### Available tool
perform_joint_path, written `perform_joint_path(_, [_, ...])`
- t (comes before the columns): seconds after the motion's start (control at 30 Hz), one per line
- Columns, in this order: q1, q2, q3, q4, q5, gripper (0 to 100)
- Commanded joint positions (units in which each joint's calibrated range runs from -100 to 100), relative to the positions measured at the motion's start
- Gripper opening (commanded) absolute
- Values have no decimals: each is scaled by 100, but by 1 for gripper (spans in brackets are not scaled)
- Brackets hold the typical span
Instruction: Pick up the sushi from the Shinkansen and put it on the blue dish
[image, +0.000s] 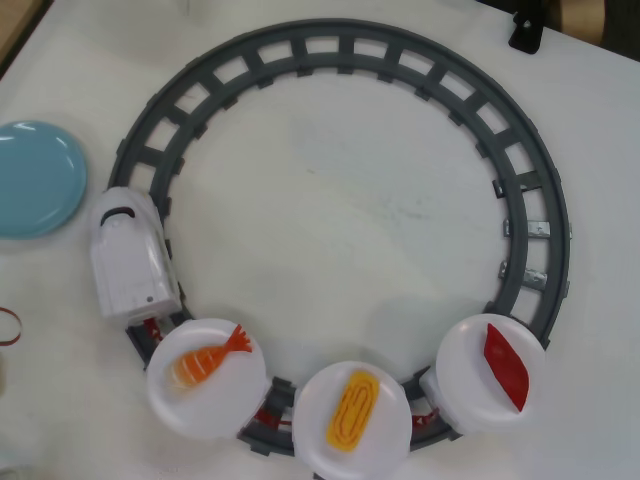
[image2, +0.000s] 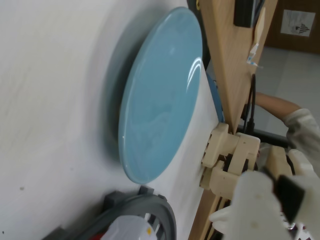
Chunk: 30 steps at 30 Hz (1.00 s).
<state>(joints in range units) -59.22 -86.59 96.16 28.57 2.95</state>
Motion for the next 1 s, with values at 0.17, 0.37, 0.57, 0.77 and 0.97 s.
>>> perform_joint_path(0.17, [-12,-55,-373,-59,-33,3])
perform_joint_path(0.37, [59,44,-1113,1,-33,6])
perform_joint_path(0.57, [76,185,-2600,773,-122,14])
perform_joint_path(0.77, [552,1678,-4467,1623,-80,14])
perform_joint_path(0.97, [1186,3570,-6126,2455,56,14])
